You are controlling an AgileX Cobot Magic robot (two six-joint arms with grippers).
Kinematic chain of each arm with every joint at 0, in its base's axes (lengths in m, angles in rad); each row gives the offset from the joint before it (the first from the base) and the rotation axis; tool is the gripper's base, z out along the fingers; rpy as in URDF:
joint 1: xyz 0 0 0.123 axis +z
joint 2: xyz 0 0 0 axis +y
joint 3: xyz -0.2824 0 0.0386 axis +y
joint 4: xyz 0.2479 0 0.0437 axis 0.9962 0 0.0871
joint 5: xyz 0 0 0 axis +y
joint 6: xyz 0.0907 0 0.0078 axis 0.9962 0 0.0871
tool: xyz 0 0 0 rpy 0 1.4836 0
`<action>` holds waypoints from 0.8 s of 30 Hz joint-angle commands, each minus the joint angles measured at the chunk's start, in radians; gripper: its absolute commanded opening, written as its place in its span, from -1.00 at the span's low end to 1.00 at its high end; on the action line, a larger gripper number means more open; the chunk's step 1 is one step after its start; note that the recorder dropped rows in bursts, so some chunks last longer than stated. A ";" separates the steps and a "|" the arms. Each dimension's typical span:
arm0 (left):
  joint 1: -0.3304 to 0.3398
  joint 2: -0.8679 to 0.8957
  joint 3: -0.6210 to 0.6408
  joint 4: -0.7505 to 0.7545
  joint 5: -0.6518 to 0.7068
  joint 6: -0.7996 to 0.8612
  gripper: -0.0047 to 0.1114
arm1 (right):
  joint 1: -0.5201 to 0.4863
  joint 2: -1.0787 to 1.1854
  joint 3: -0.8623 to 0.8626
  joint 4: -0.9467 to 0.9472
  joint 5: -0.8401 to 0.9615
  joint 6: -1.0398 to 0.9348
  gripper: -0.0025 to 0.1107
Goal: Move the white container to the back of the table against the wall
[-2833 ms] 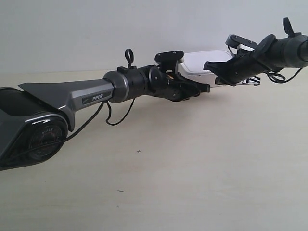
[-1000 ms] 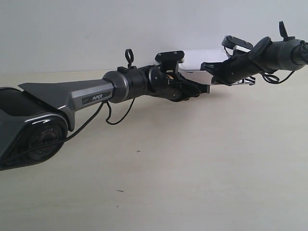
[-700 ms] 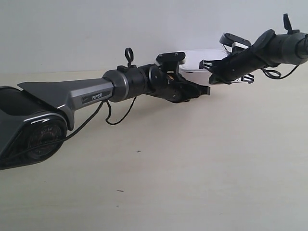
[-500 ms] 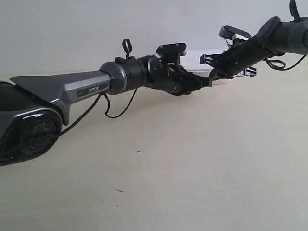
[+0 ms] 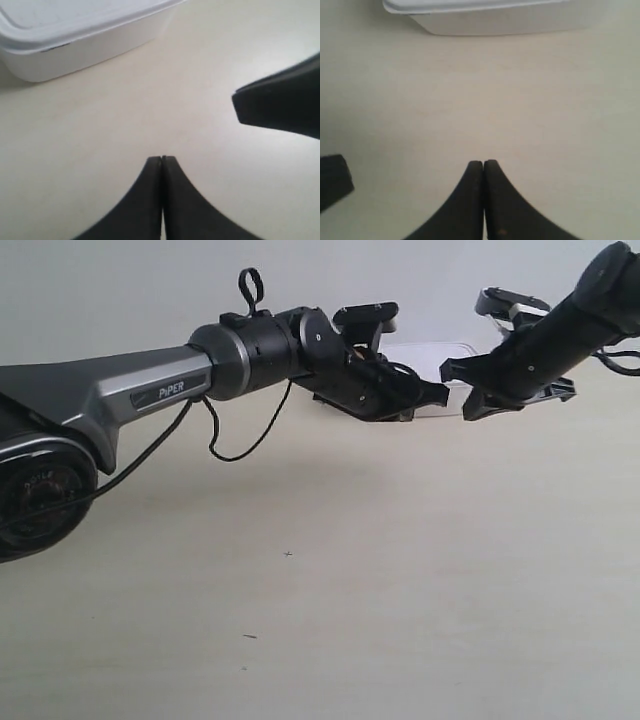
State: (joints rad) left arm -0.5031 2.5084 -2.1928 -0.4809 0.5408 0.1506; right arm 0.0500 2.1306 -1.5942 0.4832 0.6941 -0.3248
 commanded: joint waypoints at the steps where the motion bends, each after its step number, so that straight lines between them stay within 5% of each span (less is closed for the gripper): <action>1: 0.003 -0.070 0.019 0.008 0.024 0.008 -0.92 | -0.014 -0.179 0.194 -0.015 -0.145 -0.037 -0.96; 10: -0.005 -0.305 0.294 0.004 -0.007 0.102 -0.92 | -0.017 -0.481 0.432 -0.020 -0.287 -0.045 -0.96; 24: -0.008 -0.908 1.017 -0.002 -0.336 0.104 -0.92 | -0.017 -0.892 0.615 -0.020 -0.214 -0.043 -0.96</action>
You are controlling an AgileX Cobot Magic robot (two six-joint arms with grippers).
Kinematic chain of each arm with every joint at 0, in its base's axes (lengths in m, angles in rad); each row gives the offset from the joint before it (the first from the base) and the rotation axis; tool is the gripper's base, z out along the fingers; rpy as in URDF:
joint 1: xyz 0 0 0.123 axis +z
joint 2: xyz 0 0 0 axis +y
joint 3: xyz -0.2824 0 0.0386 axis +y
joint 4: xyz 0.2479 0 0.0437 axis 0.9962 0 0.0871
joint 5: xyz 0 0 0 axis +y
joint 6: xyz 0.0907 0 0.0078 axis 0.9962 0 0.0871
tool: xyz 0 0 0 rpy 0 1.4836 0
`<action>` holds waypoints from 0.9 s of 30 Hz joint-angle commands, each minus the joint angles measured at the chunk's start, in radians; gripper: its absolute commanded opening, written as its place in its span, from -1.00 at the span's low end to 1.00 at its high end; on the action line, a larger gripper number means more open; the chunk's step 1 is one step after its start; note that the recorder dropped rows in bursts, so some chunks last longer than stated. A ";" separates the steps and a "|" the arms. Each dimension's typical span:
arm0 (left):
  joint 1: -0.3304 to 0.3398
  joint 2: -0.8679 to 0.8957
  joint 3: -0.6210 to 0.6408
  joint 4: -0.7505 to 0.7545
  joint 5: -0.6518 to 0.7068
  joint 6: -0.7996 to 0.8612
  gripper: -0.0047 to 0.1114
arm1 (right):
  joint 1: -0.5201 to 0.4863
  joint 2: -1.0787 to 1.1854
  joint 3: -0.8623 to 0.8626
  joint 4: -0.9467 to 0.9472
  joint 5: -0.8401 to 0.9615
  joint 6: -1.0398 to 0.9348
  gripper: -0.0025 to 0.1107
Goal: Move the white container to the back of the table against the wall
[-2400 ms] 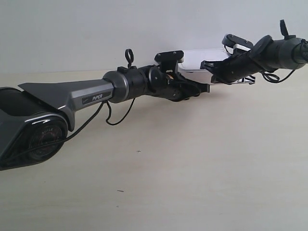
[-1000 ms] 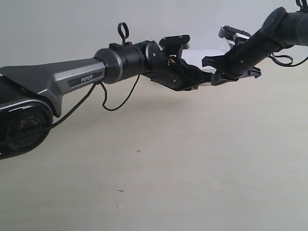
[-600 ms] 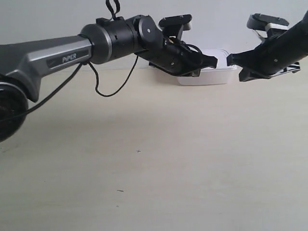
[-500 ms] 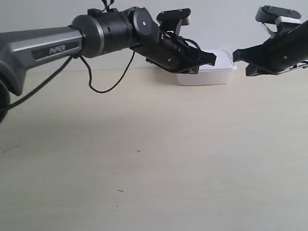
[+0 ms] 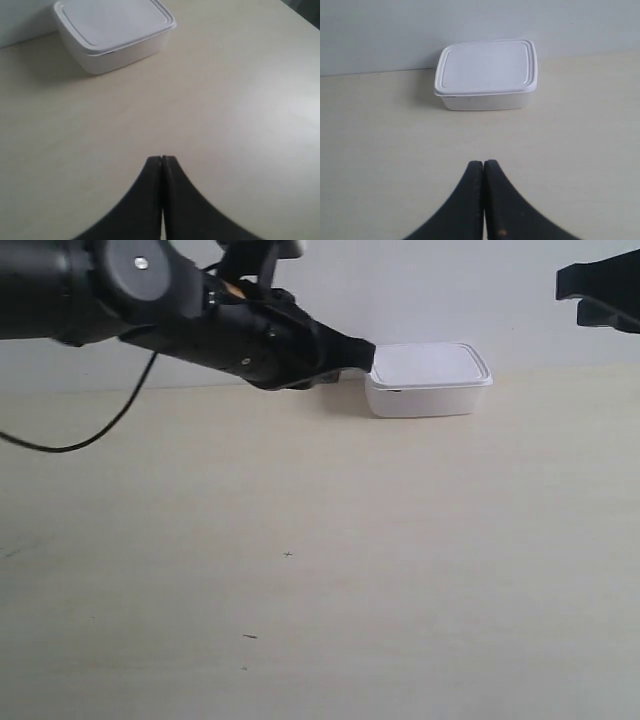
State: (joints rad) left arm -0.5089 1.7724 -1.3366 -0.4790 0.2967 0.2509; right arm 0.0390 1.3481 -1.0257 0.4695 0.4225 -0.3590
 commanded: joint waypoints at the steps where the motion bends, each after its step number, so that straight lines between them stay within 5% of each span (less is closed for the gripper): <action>1: -0.002 -0.220 0.198 -0.006 -0.103 0.003 -0.92 | -0.006 -0.145 0.065 -0.006 0.071 -0.009 -0.96; 27: -0.002 -1.349 0.851 0.080 -0.098 0.000 -0.92 | -0.004 -1.068 0.362 -0.034 0.498 0.098 -0.96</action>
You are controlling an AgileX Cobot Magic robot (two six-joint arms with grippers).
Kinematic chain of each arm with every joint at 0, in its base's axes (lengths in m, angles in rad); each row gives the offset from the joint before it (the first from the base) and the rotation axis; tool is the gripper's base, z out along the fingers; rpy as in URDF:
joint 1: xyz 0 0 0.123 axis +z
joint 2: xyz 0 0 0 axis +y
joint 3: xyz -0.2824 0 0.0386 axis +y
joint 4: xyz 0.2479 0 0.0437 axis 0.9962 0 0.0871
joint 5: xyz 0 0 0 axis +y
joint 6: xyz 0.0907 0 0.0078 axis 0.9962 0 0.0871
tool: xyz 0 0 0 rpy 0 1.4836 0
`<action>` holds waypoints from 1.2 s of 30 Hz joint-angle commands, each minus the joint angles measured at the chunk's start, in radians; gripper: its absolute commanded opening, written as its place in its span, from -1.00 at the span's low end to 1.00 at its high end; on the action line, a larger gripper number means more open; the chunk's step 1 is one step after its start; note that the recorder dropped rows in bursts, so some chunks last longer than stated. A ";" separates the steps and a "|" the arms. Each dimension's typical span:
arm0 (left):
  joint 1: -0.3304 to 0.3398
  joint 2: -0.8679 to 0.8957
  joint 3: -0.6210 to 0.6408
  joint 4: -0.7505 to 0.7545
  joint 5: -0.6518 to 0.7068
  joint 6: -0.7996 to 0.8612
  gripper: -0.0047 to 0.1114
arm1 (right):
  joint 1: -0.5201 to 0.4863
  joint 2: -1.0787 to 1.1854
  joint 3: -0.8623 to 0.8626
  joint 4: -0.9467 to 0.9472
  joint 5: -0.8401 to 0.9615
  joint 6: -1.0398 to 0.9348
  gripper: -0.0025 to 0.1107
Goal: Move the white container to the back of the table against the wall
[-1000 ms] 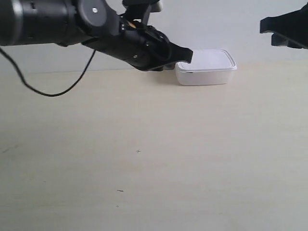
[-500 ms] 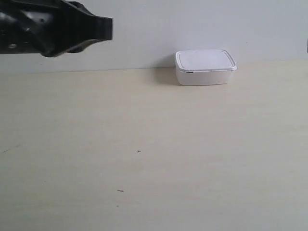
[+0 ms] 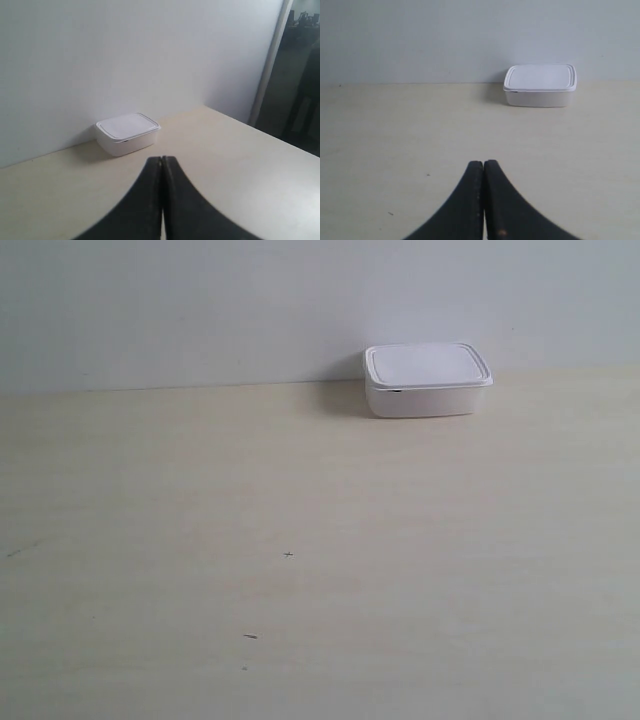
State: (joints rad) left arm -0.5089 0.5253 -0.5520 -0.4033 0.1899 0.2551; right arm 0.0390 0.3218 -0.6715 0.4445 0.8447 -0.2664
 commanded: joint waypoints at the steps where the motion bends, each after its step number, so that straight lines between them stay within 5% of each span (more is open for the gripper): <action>1: -0.002 -0.150 0.095 0.004 0.027 -0.004 -0.92 | -0.004 -0.060 0.008 -0.009 0.112 0.005 -0.96; 10: 0.000 -0.276 0.145 0.004 0.086 -0.024 -0.92 | -0.004 -0.322 0.132 -0.196 0.148 0.215 -0.96; 25: 0.002 -0.195 0.147 0.115 -0.059 -0.022 -0.92 | -0.006 -0.322 0.145 -0.211 0.180 0.224 -0.96; 36: 0.002 -0.184 0.147 0.113 0.064 -0.022 -0.92 | -0.004 -0.322 0.145 -0.209 0.180 0.224 -0.96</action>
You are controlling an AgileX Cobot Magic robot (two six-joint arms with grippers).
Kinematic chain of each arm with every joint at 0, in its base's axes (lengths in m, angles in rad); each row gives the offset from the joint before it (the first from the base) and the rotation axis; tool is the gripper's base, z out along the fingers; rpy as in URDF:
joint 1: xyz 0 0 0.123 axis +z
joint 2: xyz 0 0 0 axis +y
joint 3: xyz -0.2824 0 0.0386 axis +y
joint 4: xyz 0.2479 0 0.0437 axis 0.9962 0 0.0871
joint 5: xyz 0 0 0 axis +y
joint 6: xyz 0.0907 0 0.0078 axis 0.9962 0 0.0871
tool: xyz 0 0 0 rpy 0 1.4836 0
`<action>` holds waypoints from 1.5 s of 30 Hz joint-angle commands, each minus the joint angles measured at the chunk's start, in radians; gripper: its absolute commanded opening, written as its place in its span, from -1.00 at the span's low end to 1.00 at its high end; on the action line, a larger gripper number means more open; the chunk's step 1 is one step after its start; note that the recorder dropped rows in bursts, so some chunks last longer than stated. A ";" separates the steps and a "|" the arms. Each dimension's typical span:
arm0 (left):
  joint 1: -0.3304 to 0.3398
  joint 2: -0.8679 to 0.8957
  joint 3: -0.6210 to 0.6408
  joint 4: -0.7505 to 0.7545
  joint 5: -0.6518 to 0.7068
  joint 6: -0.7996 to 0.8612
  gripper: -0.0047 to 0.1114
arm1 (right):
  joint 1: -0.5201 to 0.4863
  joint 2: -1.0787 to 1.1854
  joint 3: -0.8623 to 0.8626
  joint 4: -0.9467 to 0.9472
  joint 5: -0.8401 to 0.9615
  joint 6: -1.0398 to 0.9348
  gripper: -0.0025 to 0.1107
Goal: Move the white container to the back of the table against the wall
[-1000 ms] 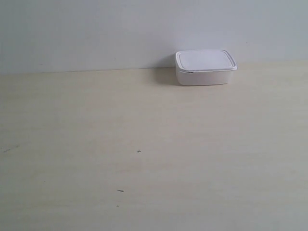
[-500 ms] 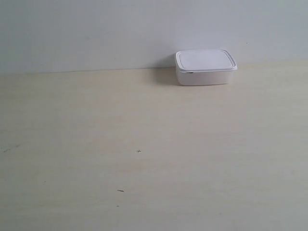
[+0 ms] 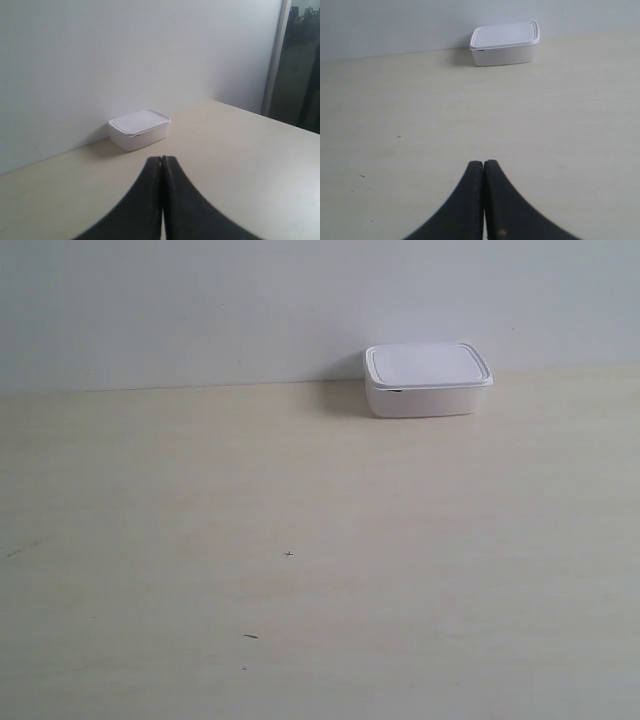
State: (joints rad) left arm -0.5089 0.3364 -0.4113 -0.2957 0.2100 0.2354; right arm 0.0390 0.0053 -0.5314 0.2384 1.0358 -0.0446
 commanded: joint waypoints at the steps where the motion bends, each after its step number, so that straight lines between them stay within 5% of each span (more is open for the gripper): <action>1: 0.002 0.005 0.006 0.006 0.052 -0.002 -0.92 | -0.004 -0.005 0.005 -0.003 -0.011 0.003 -0.96; 19: 0.002 0.005 0.006 0.006 0.066 -0.002 -0.92 | -0.004 -0.005 -0.011 0.025 0.009 0.003 -0.96; 25: 0.002 0.006 0.006 0.006 0.069 -0.002 -0.92 | -0.004 -0.005 -0.085 0.155 -0.366 0.003 -0.96; 30: 0.002 0.052 0.010 0.006 -0.080 -0.002 -0.92 | -0.004 0.003 -0.082 0.031 -0.539 0.003 -0.96; 35: 0.002 0.138 0.139 0.008 -0.416 -0.002 -0.92 | -0.004 0.003 0.062 0.008 -0.867 0.003 -0.96; 45: 0.002 0.000 0.368 0.008 -0.457 -0.002 -0.92 | -0.004 0.003 0.268 0.017 -0.905 0.003 -0.96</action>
State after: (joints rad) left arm -0.5089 0.3568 -0.0676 -0.2895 -0.2174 0.2354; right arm 0.0390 0.0089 -0.2691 0.2590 0.1288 -0.0409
